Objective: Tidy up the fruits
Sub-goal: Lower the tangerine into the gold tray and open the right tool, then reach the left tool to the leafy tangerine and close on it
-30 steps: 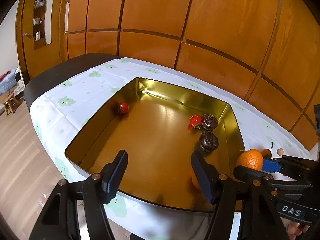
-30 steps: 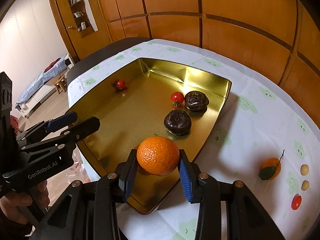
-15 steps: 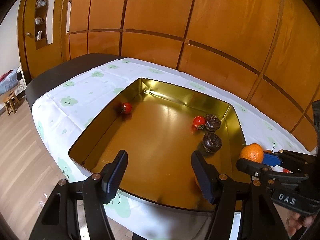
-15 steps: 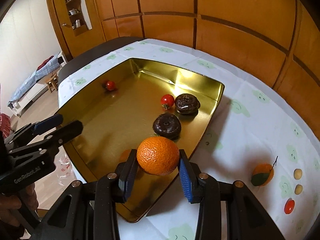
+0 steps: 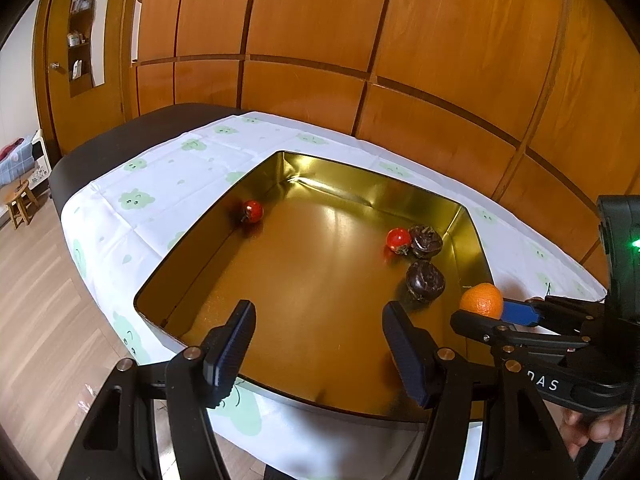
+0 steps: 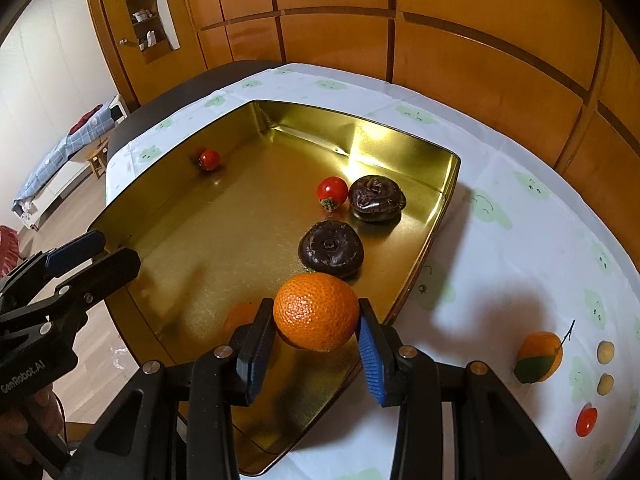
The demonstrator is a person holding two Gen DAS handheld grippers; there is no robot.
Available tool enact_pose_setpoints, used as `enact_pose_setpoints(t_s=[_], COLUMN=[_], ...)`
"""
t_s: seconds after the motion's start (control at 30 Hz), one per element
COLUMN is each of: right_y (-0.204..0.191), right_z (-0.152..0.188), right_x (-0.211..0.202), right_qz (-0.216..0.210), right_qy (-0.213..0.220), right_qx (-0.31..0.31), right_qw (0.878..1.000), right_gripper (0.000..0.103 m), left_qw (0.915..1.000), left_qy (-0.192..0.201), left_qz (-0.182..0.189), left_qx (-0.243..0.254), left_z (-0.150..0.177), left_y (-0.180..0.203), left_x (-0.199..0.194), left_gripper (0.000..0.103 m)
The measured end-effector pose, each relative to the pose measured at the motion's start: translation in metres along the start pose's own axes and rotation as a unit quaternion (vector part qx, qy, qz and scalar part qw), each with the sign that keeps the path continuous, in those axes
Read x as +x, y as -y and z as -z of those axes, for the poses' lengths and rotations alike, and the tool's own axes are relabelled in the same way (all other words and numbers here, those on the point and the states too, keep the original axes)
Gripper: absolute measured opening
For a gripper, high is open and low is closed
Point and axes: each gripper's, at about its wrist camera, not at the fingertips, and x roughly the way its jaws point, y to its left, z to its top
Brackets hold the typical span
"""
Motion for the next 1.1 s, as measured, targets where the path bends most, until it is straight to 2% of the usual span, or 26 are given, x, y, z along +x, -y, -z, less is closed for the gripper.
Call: enact_pose_setpoints(t_s=[0.3,0.53,0.9,1.03,1.1], right_y=[-0.002,0.005,0.027,0.042,0.051], right_z=[0.001,0.004,0.024,0.031,0.036], right_x=[0.000,-0.014,-0.063,-0.071,-0.076], right_qz=[0.007,0.005,0.060,0.087,0.076], right_qy=[0.008,0.029,0.086,0.082,0.082], right_qx=[0.000,0.017,0.021,0.032,0.040], right_qw=[1.000,0.999,0.994,0.992,0.993], right_gripper=[0.041,0.041,0.041,0.041,0.041], left_qw=[1.0000,1.0000,0.9997,0.9993,0.9991], left_qy=[-0.002,-0.002,-0.003,-0.005,-0.002], left_qz=[0.002,0.003,0.011,0.015,0.016], left_qx=[0.005,0.008,0.021,0.033,0.040], left_z=[0.002,0.003,0.003,0.004,0.004], left_y=[0.004,0.007,0.014,0.022,0.026], left_x=[0.000,-0.001,-0.002,-0.004,-0.006], left_gripper=[0.067,0.067,0.067,0.067,0.067])
